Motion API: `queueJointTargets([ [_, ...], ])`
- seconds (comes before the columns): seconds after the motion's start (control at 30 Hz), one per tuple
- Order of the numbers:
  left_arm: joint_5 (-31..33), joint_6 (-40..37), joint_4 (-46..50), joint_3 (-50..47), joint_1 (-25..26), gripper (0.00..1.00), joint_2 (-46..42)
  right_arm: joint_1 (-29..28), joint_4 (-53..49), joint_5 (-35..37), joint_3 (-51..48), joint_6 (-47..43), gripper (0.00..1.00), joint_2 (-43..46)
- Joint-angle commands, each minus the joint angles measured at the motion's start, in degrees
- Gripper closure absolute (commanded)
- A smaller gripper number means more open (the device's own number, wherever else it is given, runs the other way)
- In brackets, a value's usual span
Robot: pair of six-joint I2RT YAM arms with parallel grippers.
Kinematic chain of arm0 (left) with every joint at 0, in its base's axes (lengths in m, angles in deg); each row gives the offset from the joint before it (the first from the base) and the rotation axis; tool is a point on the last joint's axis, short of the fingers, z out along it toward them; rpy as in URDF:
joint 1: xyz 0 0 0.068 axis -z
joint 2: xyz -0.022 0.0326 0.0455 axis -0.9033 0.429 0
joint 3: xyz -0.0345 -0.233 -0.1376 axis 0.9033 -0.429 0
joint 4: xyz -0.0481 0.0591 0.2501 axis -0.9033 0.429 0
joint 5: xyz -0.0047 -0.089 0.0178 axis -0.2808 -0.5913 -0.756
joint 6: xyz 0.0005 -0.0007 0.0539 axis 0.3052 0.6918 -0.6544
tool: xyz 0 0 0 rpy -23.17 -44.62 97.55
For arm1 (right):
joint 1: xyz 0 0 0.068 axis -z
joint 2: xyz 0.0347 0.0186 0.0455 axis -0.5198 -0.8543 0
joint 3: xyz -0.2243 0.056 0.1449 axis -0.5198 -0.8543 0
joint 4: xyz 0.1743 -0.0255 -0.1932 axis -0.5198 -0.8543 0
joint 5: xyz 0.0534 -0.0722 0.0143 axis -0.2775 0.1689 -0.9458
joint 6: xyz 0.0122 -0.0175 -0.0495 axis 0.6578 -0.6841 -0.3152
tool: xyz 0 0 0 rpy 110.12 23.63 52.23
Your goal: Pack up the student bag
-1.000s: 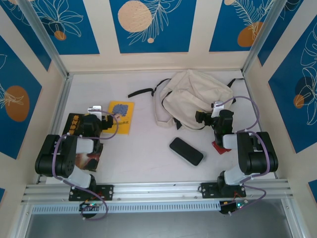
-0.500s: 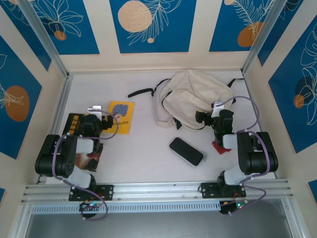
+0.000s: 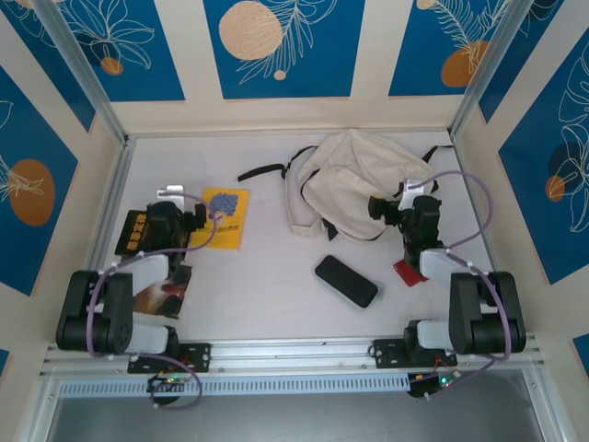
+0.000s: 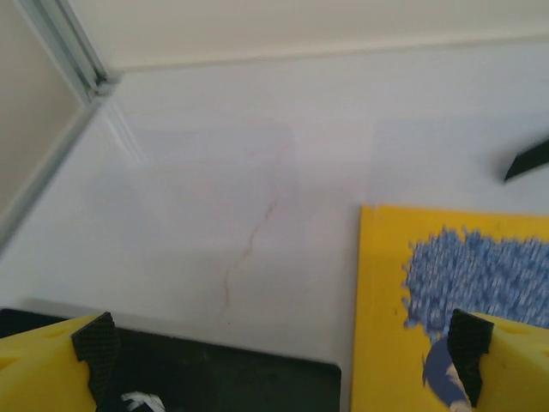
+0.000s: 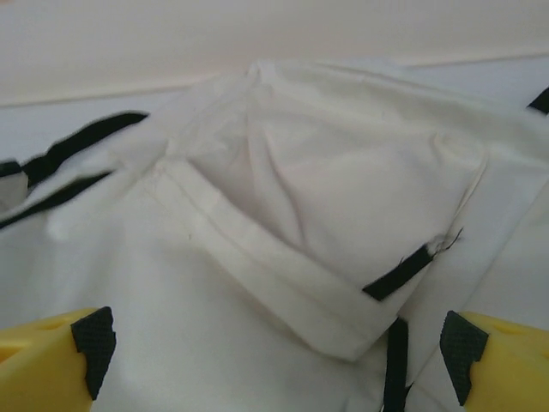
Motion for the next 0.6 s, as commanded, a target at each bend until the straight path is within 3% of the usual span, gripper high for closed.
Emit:
queueJointTargets([
  [0.0, 1.4, 3.2, 14.5, 5.1, 0.4, 0.0, -5.7, -1.0, -13.3, 3.9, 6.5, 3.4, 0.01, 3.6],
  [0.2, -5.2, 12.0, 32.0, 12.8, 0.6, 0.0, -13.4, -1.7, -37.1, 3.4, 22.0, 17.4, 0.01, 0.2],
  [0.3, -9.3, 16.1, 37.3, 15.6, 0.6, 0.0, -15.2, -1.7, -48.1, -4.2, 31.5, 20.9, 0.01, -7.3],
  [0.43, -14.9, 21.4, 42.9, 18.1, 0.5, 0.0, -15.4, -3.6, -53.9, -13.6, 40.5, 24.2, 0.06, -18.6],
  [0.57, -17.8, 24.5, 45.4, 19.0, 0.6, 0.0, -14.5, -6.2, -55.9, -14.3, 45.5, 28.2, 0.1, -27.2],
])
